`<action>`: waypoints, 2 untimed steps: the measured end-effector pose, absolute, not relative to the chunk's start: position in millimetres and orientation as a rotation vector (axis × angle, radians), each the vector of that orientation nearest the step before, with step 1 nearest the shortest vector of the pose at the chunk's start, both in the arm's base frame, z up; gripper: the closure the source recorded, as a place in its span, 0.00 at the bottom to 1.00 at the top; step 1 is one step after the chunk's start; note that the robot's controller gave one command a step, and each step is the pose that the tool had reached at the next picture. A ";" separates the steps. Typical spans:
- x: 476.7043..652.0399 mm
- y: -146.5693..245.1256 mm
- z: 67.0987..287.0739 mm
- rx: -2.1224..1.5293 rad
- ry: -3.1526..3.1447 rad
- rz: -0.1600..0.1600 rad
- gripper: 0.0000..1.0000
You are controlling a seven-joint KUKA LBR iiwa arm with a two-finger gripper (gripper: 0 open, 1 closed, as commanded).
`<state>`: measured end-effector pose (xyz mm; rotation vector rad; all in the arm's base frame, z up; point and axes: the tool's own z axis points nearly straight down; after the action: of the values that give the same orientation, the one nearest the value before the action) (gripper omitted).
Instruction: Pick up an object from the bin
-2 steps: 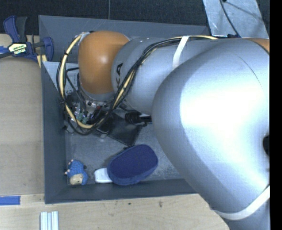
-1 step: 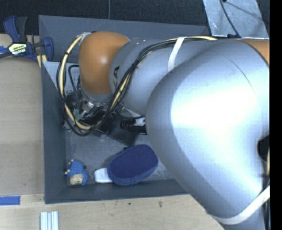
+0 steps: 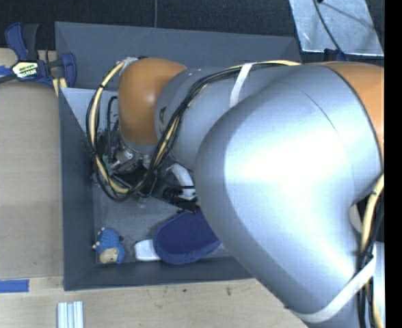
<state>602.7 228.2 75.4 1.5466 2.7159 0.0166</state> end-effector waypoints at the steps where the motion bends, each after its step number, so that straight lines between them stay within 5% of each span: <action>1: 604.0 228.2 77.1 1.543 2.715 0.020 0.00; 2: 605.4 230.2 80.3 1.539 2.715 0.029 1.00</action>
Offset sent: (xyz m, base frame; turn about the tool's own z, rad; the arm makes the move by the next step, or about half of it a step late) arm 0.0000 0.0000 0.0000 0.0000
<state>605.4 230.2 80.3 1.5386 2.7146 0.0288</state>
